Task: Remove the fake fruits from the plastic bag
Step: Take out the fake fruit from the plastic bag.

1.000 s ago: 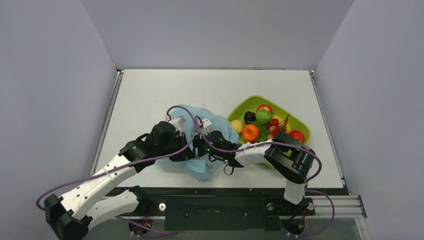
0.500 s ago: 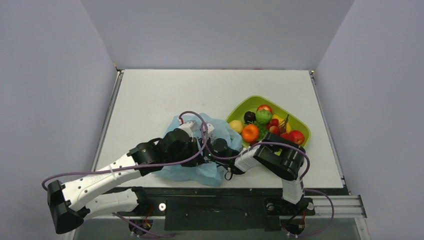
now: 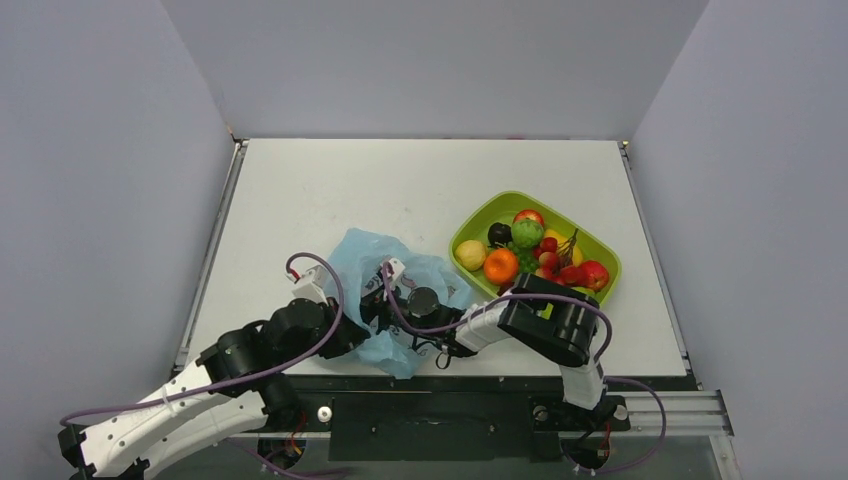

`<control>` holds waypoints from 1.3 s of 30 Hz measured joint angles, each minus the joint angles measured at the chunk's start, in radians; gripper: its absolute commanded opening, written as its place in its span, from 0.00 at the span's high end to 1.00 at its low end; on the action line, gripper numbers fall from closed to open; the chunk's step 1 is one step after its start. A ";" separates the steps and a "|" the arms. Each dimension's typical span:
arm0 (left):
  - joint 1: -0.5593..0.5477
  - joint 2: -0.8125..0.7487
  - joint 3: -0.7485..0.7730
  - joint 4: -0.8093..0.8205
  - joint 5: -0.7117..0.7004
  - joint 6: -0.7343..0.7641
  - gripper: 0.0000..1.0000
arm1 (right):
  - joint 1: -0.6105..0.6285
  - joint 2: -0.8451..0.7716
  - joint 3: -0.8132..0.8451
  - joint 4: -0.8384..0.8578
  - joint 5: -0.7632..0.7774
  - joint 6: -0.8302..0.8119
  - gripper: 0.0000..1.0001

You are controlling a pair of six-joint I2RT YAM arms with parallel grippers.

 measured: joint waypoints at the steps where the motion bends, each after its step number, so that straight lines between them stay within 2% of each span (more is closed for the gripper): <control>1: 0.000 -0.010 -0.003 0.005 0.010 -0.002 1.00 | 0.004 0.006 0.017 -0.003 0.000 -0.005 0.18; 10: 0.000 -0.021 -0.011 0.126 0.092 -0.001 1.00 | 0.077 0.089 0.162 -0.049 0.058 -0.054 0.16; 14: 0.000 -0.027 -0.056 0.136 0.117 -0.007 1.00 | 0.123 0.153 0.238 -0.108 0.176 -0.120 0.17; 19: 0.000 -0.073 -0.111 0.074 0.119 -0.021 1.00 | 0.153 0.224 0.294 -0.185 0.349 -0.198 0.23; 23: 0.000 -0.119 -0.116 0.033 0.118 -0.026 1.00 | 0.165 0.237 0.296 -0.211 0.434 -0.219 0.39; 27: 0.000 -0.172 -0.113 0.023 0.097 -0.040 1.00 | 0.159 0.236 0.297 -0.219 0.449 -0.211 0.53; 29: 0.000 -0.179 -0.106 0.023 0.084 -0.045 1.00 | 0.154 0.228 0.286 -0.220 0.449 -0.206 0.77; 31: 0.000 -0.178 -0.096 0.018 0.068 -0.048 1.00 | 0.146 0.198 0.250 -0.225 0.449 -0.198 0.93; 32: 0.000 -0.177 -0.092 0.013 0.058 -0.050 1.00 | 0.143 0.175 0.227 -0.238 0.448 -0.191 0.97; 33: 0.000 -0.176 -0.087 0.006 0.046 -0.052 1.00 | 0.138 0.147 0.203 -0.255 0.443 -0.184 1.00; 39: 0.000 -0.141 -0.061 -0.039 -0.031 -0.059 1.00 | 0.074 -0.113 0.052 -0.324 0.355 -0.112 1.00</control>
